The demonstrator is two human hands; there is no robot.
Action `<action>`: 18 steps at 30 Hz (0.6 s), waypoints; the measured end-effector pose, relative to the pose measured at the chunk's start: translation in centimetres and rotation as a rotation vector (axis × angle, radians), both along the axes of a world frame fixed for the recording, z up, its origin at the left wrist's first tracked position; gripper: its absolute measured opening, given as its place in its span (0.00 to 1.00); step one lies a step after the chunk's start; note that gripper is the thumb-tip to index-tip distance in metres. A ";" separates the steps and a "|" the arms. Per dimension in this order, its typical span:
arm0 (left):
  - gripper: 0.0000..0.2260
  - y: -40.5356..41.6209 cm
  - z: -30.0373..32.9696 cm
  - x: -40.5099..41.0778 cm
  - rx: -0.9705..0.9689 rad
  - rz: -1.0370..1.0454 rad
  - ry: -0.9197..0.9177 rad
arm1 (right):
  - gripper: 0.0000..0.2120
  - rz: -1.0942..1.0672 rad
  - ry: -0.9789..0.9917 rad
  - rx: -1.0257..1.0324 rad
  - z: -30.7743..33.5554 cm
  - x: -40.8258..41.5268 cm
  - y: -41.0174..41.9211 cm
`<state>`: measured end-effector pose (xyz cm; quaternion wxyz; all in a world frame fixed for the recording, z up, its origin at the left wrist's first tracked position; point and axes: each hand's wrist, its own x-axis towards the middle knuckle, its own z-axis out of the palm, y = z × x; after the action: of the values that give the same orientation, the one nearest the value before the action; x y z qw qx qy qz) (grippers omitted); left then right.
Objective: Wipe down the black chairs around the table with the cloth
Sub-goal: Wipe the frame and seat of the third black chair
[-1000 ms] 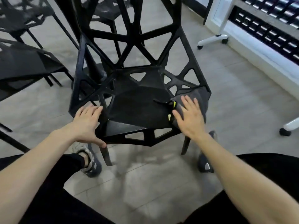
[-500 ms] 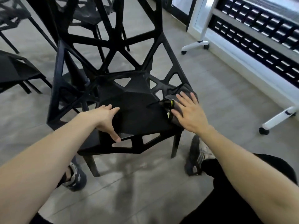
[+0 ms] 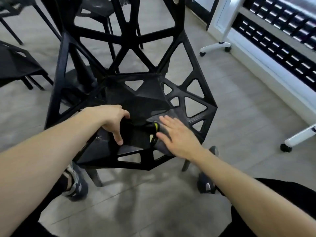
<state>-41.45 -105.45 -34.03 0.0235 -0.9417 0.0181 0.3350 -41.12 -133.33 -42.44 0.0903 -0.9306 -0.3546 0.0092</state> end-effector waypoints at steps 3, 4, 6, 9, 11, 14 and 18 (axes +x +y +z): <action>0.71 0.9 -0.8 1.1 0.021 0.095 0.011 | 0.36 -0.182 -0.043 -0.210 0.8 7.3 -1.9; 0.74 1.6 -0.9 1.7 0.031 0.121 0.016 | 0.36 -0.189 -0.035 -0.226 0.7 7.6 -0.7; 0.78 3.2 -1.0 3.1 0.050 0.165 0.028 | 0.34 -0.116 0.047 -0.186 0.4 4.8 2.5; 0.81 4.4 -1.5 4.6 0.161 0.121 0.068 | 0.31 0.158 0.134 -0.082 0.2 -1.0 4.2; 0.80 4.1 -1.8 5.1 0.204 0.086 0.105 | 0.34 0.220 0.163 -0.069 0.4 1.3 4.3; 0.79 3.4 -1.7 5.5 0.232 0.051 0.114 | 0.46 0.043 0.124 -0.112 -1.2 10.7 6.6; 0.79 3.4 -1.8 5.2 0.246 -0.006 0.062 | 0.41 -0.203 0.046 -0.211 -2.8 18.4 12.8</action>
<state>-36.23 -102.06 -35.85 0.1390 -0.9209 -0.0197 0.3637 -22.69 -120.51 -45.23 0.0006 -0.9655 -0.2538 0.0584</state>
